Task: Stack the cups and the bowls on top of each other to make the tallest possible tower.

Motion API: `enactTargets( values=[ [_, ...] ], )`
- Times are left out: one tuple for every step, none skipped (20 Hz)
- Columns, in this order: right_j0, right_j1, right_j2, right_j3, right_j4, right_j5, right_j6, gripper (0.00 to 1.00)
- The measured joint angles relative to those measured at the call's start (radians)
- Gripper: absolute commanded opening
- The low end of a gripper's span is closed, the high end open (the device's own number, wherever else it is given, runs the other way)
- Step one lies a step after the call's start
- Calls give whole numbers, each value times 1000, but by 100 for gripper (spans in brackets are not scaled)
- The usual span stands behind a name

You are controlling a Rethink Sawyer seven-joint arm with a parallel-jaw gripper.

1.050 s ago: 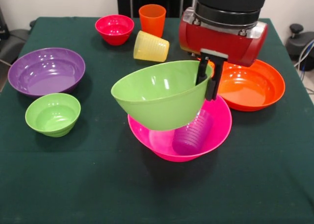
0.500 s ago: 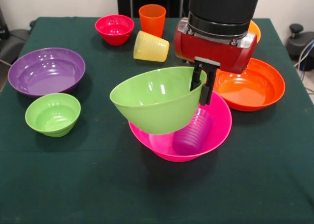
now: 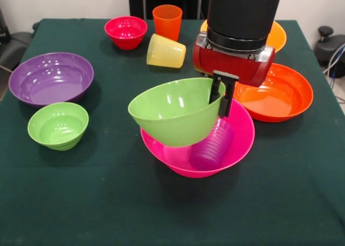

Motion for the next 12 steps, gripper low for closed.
enactTargets(
  values=[
    [1, -1, -1, 6, 0, -3, 0, 0],
    [1, -2, -3, 14, 0, -7, 0, 0],
    [2, -2, -3, 17, 0, -9, 0, 0],
    [4, -5, -8, 33, 0, -15, 0, 0],
    [5, -6, -9, 38, 0, -16, 0, 0],
    [6, -7, -12, 44, 0, -18, 0, 0],
    [7, -8, -14, 51, 0, -19, 0, 0],
    [7, -8, -15, 55, 0, -19, 0, 0],
    [7, -9, -17, 64, 0, -19, 0, 0],
    [7, -10, -18, 71, 0, -19, 0, 0],
    [7, -10, -19, 77, 0, -19, 0, 0],
    [7, -11, -20, 84, 1, -19, 0, 0]
  ],
)
